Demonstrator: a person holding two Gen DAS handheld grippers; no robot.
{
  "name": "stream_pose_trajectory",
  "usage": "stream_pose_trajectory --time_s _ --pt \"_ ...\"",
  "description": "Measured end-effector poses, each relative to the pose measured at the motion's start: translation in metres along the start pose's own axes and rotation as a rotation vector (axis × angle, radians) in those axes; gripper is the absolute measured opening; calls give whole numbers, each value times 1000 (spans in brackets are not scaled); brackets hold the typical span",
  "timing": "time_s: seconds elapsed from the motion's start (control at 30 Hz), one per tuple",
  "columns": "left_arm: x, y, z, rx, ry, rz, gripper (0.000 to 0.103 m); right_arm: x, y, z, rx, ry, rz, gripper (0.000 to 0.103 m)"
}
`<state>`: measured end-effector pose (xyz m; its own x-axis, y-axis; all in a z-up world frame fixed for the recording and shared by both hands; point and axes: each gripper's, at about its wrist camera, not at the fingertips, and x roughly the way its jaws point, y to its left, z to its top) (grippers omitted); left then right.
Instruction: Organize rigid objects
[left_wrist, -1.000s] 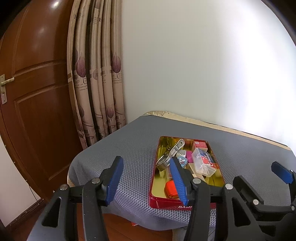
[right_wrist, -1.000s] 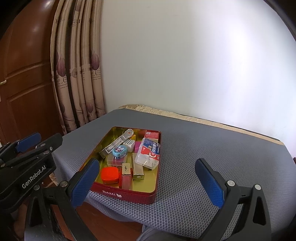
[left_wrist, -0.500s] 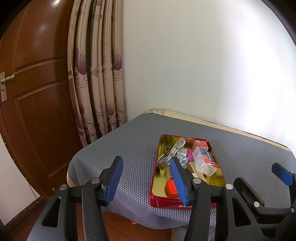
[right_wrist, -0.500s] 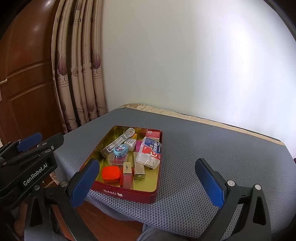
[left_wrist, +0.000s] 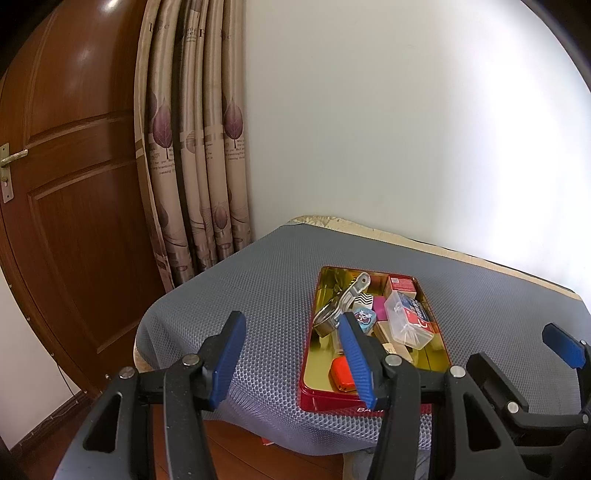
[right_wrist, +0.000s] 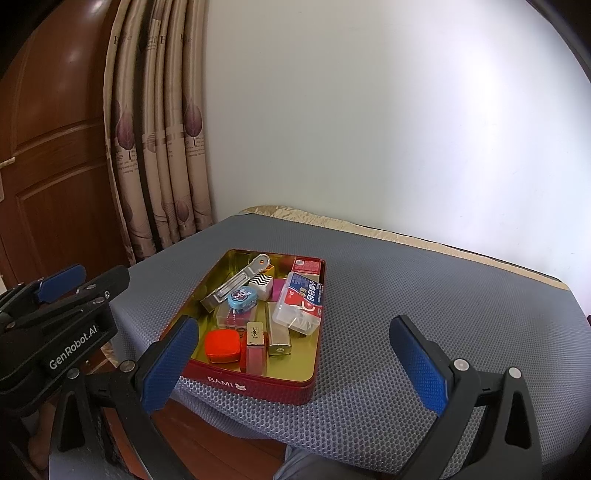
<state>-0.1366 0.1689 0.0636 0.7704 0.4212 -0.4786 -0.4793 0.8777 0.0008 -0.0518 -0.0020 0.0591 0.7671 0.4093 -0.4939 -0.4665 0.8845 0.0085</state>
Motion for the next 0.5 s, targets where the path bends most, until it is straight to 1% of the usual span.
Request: stream_pose_trajectory --time_s 0.5 --pt "1 3 0 -7 0 3 54 -1 0 0 -2 1 6 102"
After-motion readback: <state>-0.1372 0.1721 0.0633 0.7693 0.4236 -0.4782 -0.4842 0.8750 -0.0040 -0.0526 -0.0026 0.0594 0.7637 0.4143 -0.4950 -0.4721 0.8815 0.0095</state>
